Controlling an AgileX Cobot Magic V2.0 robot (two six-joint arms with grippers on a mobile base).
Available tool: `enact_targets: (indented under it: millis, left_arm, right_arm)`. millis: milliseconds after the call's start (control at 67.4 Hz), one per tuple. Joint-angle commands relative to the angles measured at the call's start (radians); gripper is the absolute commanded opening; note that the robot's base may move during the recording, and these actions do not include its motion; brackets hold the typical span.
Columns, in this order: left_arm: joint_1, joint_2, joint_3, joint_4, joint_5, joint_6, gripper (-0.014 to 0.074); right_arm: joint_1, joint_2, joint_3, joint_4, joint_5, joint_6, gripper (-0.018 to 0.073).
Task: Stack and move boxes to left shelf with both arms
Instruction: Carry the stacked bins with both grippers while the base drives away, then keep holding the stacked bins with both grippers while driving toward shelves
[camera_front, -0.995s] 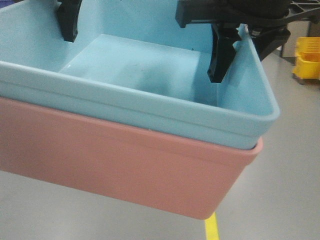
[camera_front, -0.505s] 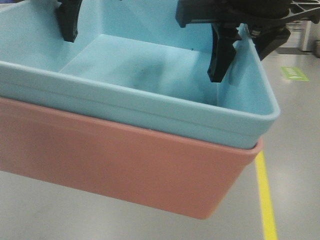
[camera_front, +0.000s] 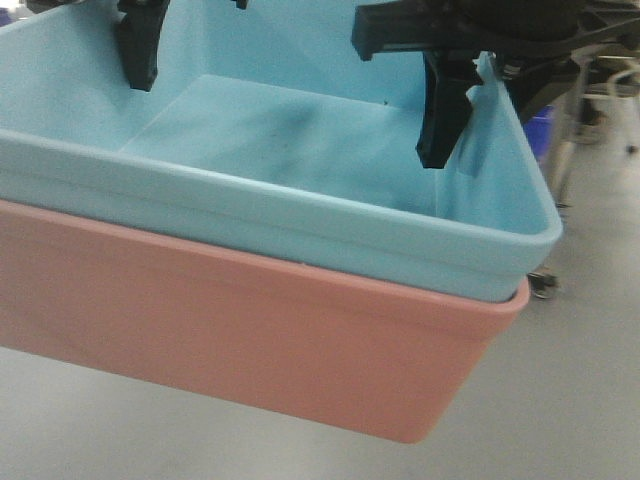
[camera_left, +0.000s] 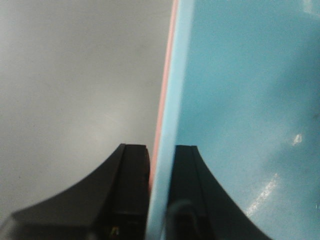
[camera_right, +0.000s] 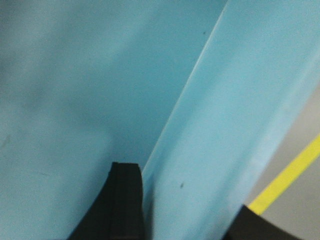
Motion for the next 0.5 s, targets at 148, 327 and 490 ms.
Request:
enact_targets:
  millis: [148,327,490]
  left_arm:
    - [-0.043,-0.034,-0.041,-0.138,-0.222,-0.012,-0.0008]
    - [-0.043,-0.034,-0.041,-0.138,-0.220,-0.012,-0.0008]
    - [-0.043,-0.034,-0.041,-0.138,-0.220,-0.012,-0.0008]
  right_arm:
    - [0.030,-0.039,-0.068,0.096,-0.258,-0.027,0.0057]
    - [0.030,-0.039,-0.068,0.096,-0.258,-0.027,0.0057]
    - [0.030,-0.039,-0.068,0.096,-0.258,-0.027,0.0057]
